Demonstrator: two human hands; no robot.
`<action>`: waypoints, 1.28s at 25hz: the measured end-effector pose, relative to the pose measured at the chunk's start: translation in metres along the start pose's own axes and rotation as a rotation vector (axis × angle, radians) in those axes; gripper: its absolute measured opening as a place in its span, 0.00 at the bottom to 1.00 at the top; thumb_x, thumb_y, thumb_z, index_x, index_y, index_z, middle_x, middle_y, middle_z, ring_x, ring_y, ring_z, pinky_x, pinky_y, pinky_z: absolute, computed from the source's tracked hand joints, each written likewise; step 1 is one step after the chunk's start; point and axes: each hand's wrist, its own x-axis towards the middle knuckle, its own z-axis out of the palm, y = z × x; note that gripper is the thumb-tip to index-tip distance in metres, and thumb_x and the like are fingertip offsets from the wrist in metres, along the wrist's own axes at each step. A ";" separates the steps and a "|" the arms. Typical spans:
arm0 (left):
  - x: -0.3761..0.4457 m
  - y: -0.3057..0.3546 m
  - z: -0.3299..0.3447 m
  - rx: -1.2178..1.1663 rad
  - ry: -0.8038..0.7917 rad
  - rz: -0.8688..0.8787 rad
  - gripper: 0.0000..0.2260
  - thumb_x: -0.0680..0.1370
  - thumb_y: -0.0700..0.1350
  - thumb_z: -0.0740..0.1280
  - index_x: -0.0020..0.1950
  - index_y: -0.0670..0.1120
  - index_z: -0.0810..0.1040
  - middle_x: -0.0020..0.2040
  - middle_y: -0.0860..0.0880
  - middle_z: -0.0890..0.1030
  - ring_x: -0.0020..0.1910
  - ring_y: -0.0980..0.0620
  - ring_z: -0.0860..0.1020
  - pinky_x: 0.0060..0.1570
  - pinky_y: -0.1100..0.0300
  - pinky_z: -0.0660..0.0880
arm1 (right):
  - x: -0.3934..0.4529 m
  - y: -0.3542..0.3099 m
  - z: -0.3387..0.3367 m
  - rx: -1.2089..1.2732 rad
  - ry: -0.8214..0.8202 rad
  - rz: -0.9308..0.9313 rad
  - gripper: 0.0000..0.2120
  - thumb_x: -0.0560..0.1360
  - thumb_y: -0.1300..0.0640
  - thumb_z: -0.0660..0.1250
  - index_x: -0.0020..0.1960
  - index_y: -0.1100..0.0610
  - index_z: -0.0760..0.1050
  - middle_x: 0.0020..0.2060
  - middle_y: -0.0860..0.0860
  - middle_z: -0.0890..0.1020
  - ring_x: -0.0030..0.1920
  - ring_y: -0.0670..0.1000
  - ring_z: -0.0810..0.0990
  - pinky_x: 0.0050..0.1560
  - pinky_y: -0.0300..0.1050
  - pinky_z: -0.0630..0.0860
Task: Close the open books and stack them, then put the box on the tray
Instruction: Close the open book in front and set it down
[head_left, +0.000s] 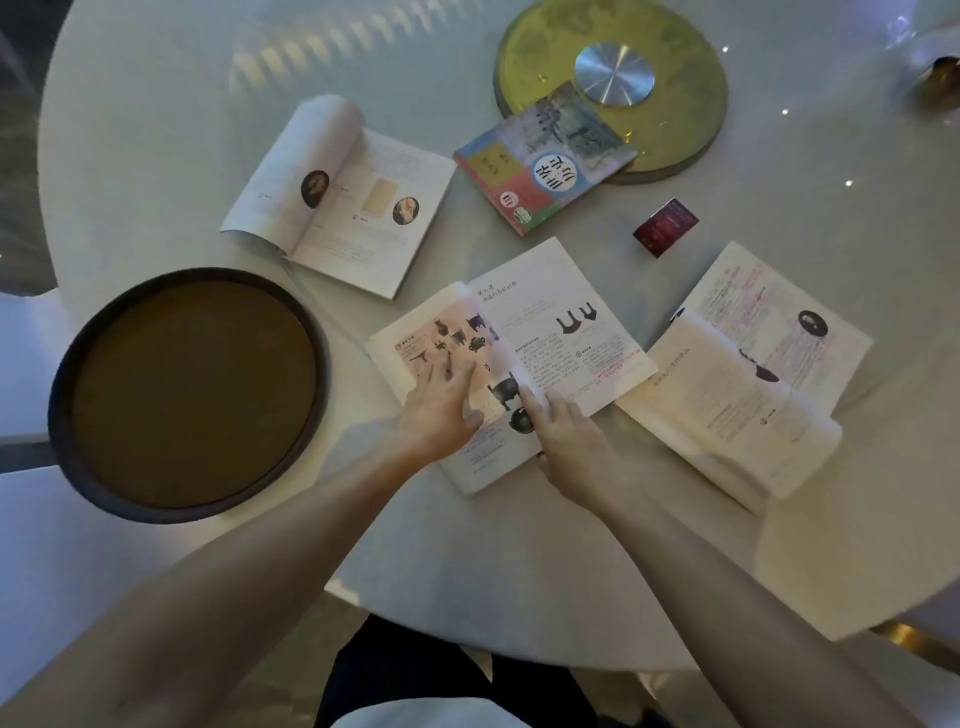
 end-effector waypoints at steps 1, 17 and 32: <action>-0.001 -0.001 0.000 -0.015 0.011 0.006 0.31 0.74 0.53 0.69 0.75 0.50 0.64 0.75 0.43 0.63 0.72 0.40 0.62 0.63 0.42 0.73 | 0.003 -0.001 0.004 -0.016 0.045 -0.011 0.44 0.71 0.67 0.71 0.83 0.57 0.55 0.69 0.63 0.72 0.63 0.63 0.76 0.55 0.57 0.80; -0.007 -0.019 -0.056 -1.096 0.166 -0.434 0.28 0.70 0.39 0.79 0.67 0.42 0.73 0.56 0.47 0.84 0.54 0.49 0.84 0.49 0.57 0.82 | -0.013 -0.048 -0.013 0.796 0.144 0.258 0.25 0.78 0.58 0.62 0.75 0.47 0.71 0.65 0.45 0.80 0.60 0.46 0.78 0.60 0.47 0.79; 0.042 0.079 -0.063 -0.779 0.006 0.062 0.16 0.81 0.47 0.67 0.69 0.49 0.78 0.57 0.48 0.85 0.52 0.48 0.85 0.43 0.50 0.85 | -0.003 0.021 -0.028 0.883 0.276 0.623 0.14 0.82 0.56 0.61 0.64 0.57 0.80 0.61 0.55 0.82 0.61 0.54 0.80 0.65 0.55 0.76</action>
